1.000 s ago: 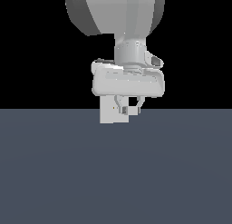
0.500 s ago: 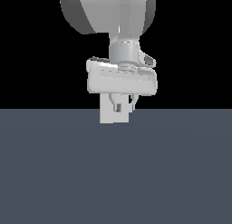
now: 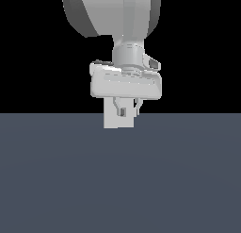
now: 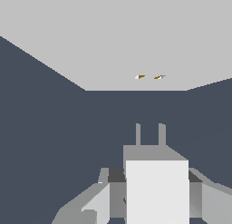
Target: Plug the charger into the wall socket.
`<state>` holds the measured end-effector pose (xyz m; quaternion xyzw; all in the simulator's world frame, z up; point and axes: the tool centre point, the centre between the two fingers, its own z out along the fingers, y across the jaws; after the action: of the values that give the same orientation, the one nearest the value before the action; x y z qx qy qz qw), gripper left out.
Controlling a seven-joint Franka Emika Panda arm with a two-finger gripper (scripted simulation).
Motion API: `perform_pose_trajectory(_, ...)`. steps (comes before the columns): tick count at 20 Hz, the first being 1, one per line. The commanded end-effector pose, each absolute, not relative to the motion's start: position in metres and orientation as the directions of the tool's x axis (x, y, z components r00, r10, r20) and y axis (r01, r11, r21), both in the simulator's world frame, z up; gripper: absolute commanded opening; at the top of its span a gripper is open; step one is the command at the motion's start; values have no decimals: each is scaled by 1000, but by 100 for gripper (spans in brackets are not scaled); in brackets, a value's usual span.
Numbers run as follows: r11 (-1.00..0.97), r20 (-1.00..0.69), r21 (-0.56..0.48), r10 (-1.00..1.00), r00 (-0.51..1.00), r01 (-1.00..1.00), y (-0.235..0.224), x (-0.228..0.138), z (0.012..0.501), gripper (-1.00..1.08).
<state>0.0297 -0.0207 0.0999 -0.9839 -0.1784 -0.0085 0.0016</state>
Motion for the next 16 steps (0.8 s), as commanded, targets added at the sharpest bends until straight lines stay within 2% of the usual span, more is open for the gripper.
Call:
perform_pose_trajectory(1,-936,18,0,351,936,351,-18,35,100,-100)
perform_pose_trajectory(16,-936,18,0,351,936,351,-5,71,100,-100)
